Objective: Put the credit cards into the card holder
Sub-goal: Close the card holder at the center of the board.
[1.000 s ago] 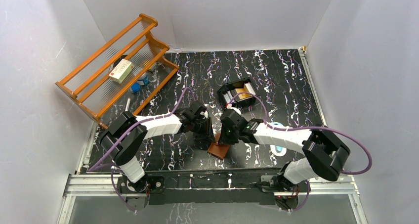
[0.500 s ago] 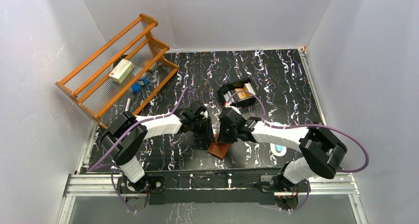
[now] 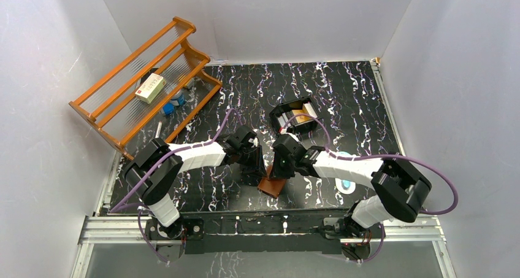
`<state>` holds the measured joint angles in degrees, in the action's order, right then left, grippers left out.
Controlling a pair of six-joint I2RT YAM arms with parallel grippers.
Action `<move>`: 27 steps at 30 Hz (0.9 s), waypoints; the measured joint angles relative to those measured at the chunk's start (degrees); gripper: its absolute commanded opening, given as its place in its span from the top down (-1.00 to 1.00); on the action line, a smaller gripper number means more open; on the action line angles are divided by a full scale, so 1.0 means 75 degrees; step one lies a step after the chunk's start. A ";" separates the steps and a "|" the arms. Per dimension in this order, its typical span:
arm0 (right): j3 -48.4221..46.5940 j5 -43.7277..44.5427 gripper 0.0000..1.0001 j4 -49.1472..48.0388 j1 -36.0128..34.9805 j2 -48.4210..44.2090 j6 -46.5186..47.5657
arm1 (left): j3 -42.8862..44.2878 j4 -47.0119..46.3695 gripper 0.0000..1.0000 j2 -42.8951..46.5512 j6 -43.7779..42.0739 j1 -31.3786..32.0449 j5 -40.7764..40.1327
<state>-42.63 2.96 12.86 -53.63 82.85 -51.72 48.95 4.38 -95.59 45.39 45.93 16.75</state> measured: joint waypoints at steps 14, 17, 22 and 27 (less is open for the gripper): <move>0.0172 0.0038 0.86 -0.0163 -0.0003 -0.0085 -0.0114 | 0.0029 0.0052 0.48 0.0000 0.0000 0.0006 0.0003; 0.0178 0.0067 0.89 -0.0154 -0.0003 -0.0085 -0.0117 | 0.0035 0.0061 0.48 0.0000 0.0000 0.0006 0.0003; 0.0382 0.0082 0.91 -0.0335 -0.0003 -0.0184 -0.0210 | 0.0041 0.0079 0.49 0.0000 -0.0003 0.0015 0.0000; 0.0574 0.0102 0.93 -0.0527 -0.0003 -0.0192 -0.0356 | 0.0041 0.0076 0.48 -0.0003 -0.0003 0.0015 0.0000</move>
<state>-38.33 3.73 8.91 -53.65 81.41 -54.39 49.25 4.95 -95.61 45.36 46.04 16.75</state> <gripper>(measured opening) 0.046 0.260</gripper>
